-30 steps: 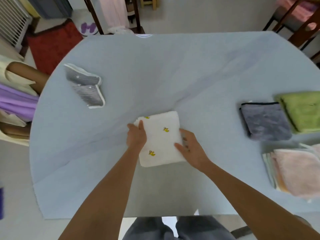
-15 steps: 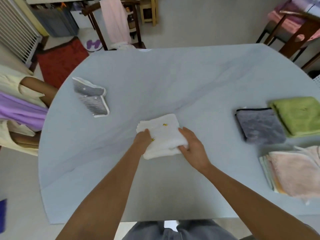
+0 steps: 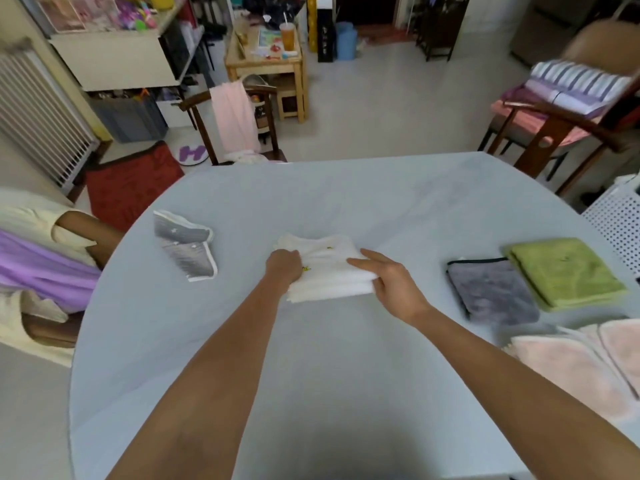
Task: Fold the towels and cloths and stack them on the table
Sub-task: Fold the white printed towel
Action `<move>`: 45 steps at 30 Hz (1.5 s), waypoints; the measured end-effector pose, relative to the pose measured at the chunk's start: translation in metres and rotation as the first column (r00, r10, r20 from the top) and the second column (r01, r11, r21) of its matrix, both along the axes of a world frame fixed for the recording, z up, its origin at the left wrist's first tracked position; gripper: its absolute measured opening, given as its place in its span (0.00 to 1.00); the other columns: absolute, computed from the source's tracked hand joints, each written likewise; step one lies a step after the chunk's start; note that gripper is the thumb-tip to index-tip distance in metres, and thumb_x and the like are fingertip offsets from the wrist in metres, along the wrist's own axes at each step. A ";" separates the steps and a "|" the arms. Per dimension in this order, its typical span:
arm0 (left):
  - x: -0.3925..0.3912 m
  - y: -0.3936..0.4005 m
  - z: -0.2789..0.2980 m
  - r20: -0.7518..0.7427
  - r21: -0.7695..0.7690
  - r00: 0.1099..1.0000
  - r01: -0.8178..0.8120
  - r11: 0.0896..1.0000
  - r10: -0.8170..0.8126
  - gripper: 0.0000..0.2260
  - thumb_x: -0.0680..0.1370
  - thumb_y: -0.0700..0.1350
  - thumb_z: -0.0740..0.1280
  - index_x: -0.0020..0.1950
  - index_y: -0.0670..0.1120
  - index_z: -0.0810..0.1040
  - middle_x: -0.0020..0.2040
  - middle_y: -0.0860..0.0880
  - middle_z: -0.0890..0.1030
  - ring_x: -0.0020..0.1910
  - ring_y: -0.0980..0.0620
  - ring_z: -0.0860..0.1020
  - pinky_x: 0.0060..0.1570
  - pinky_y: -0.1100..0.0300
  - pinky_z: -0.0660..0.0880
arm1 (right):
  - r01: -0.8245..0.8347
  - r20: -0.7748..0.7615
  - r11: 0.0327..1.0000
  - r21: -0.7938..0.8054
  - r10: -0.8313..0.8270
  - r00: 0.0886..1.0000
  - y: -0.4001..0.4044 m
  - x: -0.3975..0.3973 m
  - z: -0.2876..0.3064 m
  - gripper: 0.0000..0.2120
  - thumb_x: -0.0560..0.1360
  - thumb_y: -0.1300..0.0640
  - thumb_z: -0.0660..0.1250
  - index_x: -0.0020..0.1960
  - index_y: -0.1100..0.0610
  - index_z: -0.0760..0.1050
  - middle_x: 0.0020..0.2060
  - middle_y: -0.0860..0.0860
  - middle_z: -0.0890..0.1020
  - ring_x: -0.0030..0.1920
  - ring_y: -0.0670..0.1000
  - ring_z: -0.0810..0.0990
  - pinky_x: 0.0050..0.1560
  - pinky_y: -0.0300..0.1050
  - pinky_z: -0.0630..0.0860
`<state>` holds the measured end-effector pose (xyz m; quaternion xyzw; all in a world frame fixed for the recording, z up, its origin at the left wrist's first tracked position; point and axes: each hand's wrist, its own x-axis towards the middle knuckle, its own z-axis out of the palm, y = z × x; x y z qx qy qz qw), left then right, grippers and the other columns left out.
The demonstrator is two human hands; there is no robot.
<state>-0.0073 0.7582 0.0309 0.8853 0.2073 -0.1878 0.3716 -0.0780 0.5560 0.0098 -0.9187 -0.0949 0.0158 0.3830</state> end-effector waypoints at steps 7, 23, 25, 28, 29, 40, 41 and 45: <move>0.005 -0.004 0.024 0.232 -0.273 0.973 0.074 0.959 -0.010 0.21 0.82 0.53 0.59 0.66 0.37 0.67 0.60 0.40 0.74 0.54 0.45 0.74 0.51 0.57 0.69 | 0.518 -0.629 0.416 0.748 0.196 0.752 -0.008 -0.011 0.024 0.27 0.69 0.57 0.67 0.67 0.50 0.66 0.67 0.57 0.74 0.60 0.56 0.77 0.60 0.51 0.74; -0.022 0.005 0.019 0.286 -0.195 0.943 0.229 0.954 -0.168 0.15 0.81 0.53 0.61 0.55 0.42 0.66 0.48 0.49 0.73 0.50 0.46 0.75 0.46 0.56 0.69 | 0.596 -0.574 0.512 0.618 -0.223 0.788 0.016 0.016 0.042 0.14 0.72 0.51 0.73 0.51 0.59 0.80 0.48 0.55 0.85 0.45 0.53 0.85 0.47 0.48 0.81; -0.025 0.008 0.019 0.306 -0.272 0.934 0.271 0.923 -0.184 0.12 0.81 0.52 0.61 0.53 0.44 0.66 0.44 0.52 0.71 0.45 0.51 0.73 0.39 0.61 0.68 | 0.584 -0.647 0.557 0.590 -0.105 0.755 0.004 0.015 0.040 0.21 0.71 0.44 0.72 0.57 0.58 0.79 0.51 0.53 0.85 0.52 0.54 0.84 0.55 0.50 0.79; -0.023 0.011 0.020 0.286 -0.328 0.922 0.349 0.878 -0.260 0.11 0.81 0.52 0.61 0.55 0.45 0.67 0.44 0.53 0.73 0.40 0.57 0.74 0.36 0.66 0.69 | 0.589 -0.684 0.515 0.623 -0.007 0.730 -0.008 0.016 0.034 0.25 0.71 0.40 0.70 0.60 0.56 0.79 0.54 0.51 0.84 0.55 0.53 0.82 0.58 0.50 0.76; -0.022 0.011 0.019 0.268 -0.343 0.920 0.367 0.865 -0.285 0.11 0.81 0.52 0.61 0.56 0.46 0.67 0.46 0.53 0.74 0.40 0.59 0.74 0.37 0.65 0.70 | 0.625 -0.685 0.484 0.612 -0.069 0.725 -0.008 0.017 0.029 0.23 0.72 0.43 0.70 0.60 0.57 0.78 0.53 0.52 0.84 0.54 0.53 0.83 0.57 0.50 0.77; -0.006 -0.026 -0.008 0.238 -0.275 0.899 0.426 0.862 -0.369 0.14 0.80 0.53 0.61 0.55 0.45 0.77 0.52 0.47 0.82 0.53 0.46 0.80 0.56 0.52 0.74 | 0.817 -0.528 0.441 0.371 -0.624 0.577 -0.018 -0.004 -0.007 0.21 0.76 0.49 0.68 0.64 0.55 0.66 0.56 0.51 0.74 0.50 0.51 0.74 0.49 0.43 0.68; -0.004 -0.031 -0.004 0.244 -0.296 0.886 0.455 0.840 -0.394 0.13 0.80 0.53 0.61 0.56 0.45 0.78 0.52 0.47 0.82 0.52 0.47 0.80 0.56 0.52 0.74 | 0.819 -0.527 0.447 0.359 -0.627 0.573 -0.023 -0.008 -0.007 0.23 0.75 0.49 0.68 0.65 0.55 0.65 0.57 0.50 0.73 0.52 0.50 0.73 0.51 0.43 0.68; 0.007 -0.066 0.023 0.221 -0.449 0.828 0.555 0.700 -0.515 0.10 0.81 0.53 0.61 0.57 0.51 0.78 0.51 0.53 0.83 0.49 0.54 0.81 0.50 0.58 0.76 | 0.820 -0.561 0.316 0.478 -0.609 0.561 -0.058 -0.019 0.000 0.21 0.73 0.50 0.72 0.61 0.53 0.69 0.53 0.48 0.76 0.49 0.45 0.76 0.55 0.42 0.74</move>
